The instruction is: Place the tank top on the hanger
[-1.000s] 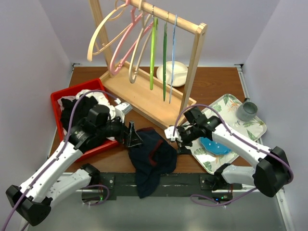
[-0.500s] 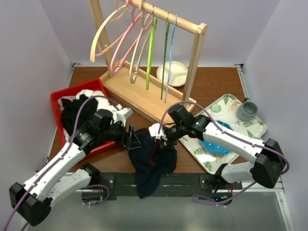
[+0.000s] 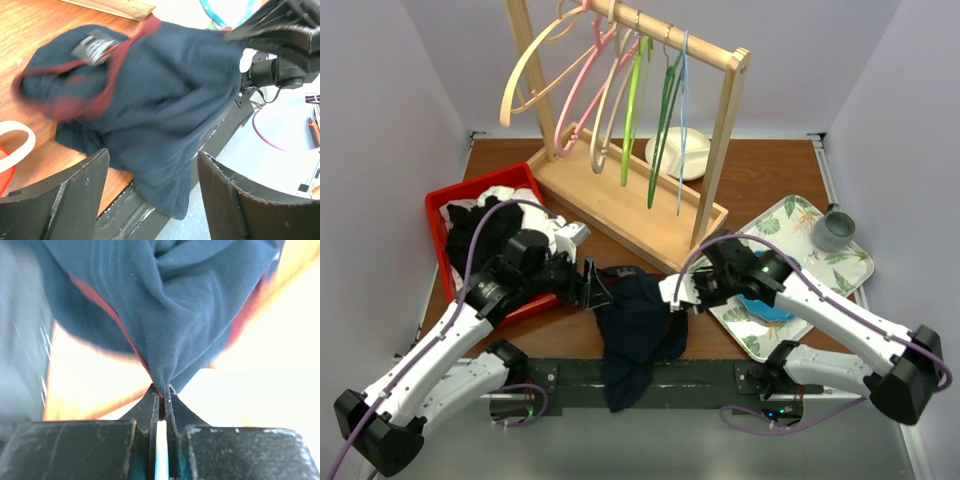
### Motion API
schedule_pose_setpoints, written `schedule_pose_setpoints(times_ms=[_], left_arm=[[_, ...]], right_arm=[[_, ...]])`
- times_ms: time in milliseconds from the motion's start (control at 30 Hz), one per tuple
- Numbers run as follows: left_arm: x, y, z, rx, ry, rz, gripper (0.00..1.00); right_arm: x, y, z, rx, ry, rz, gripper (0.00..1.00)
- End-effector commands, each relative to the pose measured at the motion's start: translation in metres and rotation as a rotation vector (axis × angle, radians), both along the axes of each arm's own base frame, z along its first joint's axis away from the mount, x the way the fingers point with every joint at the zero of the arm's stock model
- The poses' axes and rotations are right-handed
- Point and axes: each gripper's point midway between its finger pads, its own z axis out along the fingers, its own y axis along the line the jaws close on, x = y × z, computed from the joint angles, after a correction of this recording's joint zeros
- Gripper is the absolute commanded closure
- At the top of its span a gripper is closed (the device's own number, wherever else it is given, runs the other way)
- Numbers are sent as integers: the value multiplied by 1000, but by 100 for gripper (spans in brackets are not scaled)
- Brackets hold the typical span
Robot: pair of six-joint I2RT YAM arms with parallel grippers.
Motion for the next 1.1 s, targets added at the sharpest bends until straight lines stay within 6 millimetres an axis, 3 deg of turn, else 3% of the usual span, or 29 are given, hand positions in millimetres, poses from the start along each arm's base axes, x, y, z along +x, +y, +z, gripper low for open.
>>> schedule_pose_setpoints(times_ms=[0,167,233,433,533,733,933,967,1067], left_arm=[[16,-14,7,-24,-44,-35,22],[38,-28,7,-12,-46,-46,22],[47,-31,12,-2,-67,-37,22],[83,-41,-5,65,-102,36,21],[103,-50,-3,52,-153,57,21],[126,-66,-12,56,-250,1,21],[138,-75,-12,61,-382,-88,22],[131,-81,-10,32,-386,-141,23],[117,-94,-22,-12,-321,-253,38]], right_arm=[[-11,-75,-22,-260,-33,6,100],[-19,-81,-42,-278,10,-13,99],[-16,-77,-40,-257,0,-28,99],[-16,-67,-31,-215,20,-23,99],[-18,-64,-31,-204,36,-19,99],[-20,-61,-31,-186,51,-25,99],[-23,-59,-31,-176,66,-20,99],[-23,-59,-30,-173,67,-21,99],[-24,-57,-28,-166,72,-21,99]])
